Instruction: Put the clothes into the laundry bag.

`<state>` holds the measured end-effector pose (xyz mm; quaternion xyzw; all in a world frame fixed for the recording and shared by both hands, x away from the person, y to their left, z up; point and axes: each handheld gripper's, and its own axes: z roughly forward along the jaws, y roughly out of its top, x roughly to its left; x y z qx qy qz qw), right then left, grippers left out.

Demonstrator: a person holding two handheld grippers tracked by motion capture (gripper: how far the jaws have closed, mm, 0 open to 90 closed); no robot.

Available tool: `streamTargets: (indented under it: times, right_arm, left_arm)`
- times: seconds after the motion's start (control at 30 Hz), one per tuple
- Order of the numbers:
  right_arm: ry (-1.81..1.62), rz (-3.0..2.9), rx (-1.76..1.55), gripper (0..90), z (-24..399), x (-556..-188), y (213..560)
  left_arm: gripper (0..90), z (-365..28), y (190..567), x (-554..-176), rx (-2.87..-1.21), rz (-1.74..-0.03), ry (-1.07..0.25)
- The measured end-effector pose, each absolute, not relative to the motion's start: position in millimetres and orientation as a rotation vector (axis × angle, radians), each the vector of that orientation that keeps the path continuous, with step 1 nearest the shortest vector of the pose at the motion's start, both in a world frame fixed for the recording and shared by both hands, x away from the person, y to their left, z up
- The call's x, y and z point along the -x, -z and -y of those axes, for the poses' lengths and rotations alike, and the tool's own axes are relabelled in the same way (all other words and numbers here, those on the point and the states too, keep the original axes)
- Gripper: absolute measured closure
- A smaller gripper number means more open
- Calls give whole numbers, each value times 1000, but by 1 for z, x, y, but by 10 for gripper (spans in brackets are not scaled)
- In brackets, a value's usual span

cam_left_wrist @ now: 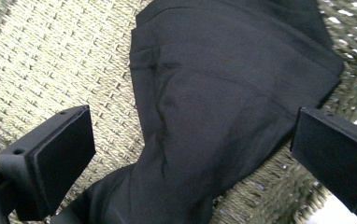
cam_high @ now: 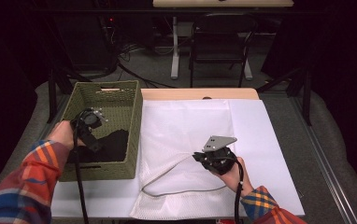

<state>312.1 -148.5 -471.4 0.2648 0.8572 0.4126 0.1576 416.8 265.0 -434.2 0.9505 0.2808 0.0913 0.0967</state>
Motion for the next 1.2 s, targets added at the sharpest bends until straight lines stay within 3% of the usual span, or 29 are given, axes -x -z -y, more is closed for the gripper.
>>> streamTargets:
  times: [0.37,0.77,1.2]
  right_arm:
    - [-1180,-2450,-762,885,150,-312,472]
    - [-1175,-2450,-761,884,150,-313,472]
    - [-1172,-2451,-760,885,150,-312,472]
  left_arm:
    - [2,-263,459,-428,-2879,-852,-183]
    - [93,-265,477,-433,-2905,-861,-101]
    - [332,-263,483,-432,-2922,-842,-30]
